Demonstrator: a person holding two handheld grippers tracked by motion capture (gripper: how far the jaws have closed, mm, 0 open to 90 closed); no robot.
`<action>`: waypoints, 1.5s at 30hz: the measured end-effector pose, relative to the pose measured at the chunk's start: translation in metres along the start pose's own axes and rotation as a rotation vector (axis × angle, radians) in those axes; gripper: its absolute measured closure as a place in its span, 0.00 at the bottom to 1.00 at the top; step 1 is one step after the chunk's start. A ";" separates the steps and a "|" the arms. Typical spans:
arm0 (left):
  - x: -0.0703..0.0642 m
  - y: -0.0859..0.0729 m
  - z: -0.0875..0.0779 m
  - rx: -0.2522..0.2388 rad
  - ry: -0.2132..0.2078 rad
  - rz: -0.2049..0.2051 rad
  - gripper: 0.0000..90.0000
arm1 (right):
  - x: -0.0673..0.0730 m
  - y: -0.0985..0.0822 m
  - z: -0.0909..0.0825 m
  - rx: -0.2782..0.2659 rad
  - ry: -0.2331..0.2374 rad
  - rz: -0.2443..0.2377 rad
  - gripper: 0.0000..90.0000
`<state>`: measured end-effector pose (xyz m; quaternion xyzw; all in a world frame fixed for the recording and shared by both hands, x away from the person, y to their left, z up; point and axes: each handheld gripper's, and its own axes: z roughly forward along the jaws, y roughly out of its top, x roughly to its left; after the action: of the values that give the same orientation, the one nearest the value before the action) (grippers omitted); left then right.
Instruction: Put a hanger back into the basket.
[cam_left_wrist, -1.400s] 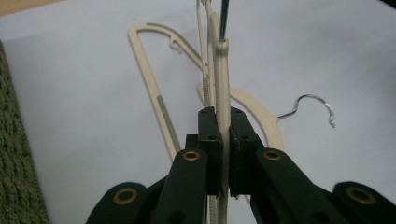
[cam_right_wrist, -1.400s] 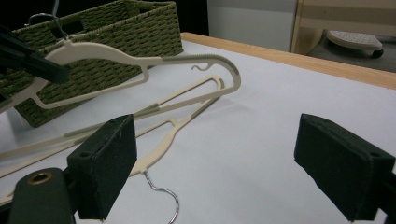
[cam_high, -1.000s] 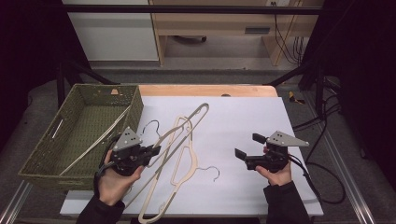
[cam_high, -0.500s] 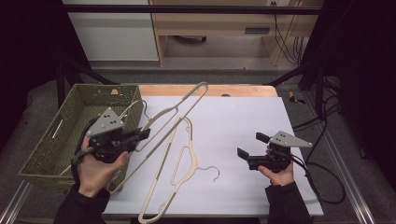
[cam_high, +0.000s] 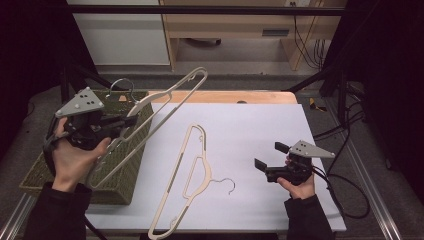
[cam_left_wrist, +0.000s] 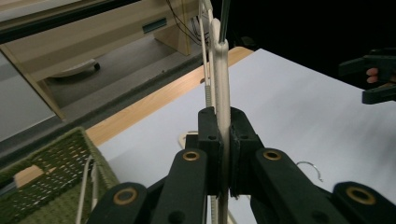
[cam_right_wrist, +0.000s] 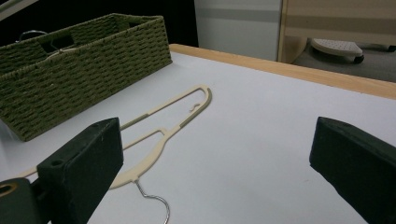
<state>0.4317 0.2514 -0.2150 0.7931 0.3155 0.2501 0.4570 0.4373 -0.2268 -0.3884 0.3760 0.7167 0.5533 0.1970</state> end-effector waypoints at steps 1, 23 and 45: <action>0.004 0.000 -0.001 0.004 0.011 0.001 0.96 | 0.000 0.000 0.000 0.003 0.000 0.001 0.04; 0.079 -0.039 -0.017 0.058 0.125 0.033 0.96 | 0.000 -0.002 0.003 0.018 -0.001 -0.001 0.04; 0.136 -0.099 -0.018 0.149 0.242 -0.013 0.96 | 0.000 -0.002 0.004 0.025 0.004 -0.002 0.04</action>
<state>0.4841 0.3989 -0.2793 0.7868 0.3912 0.3167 0.3571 0.4396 -0.2241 -0.3920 0.3765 0.7244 0.5448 0.1915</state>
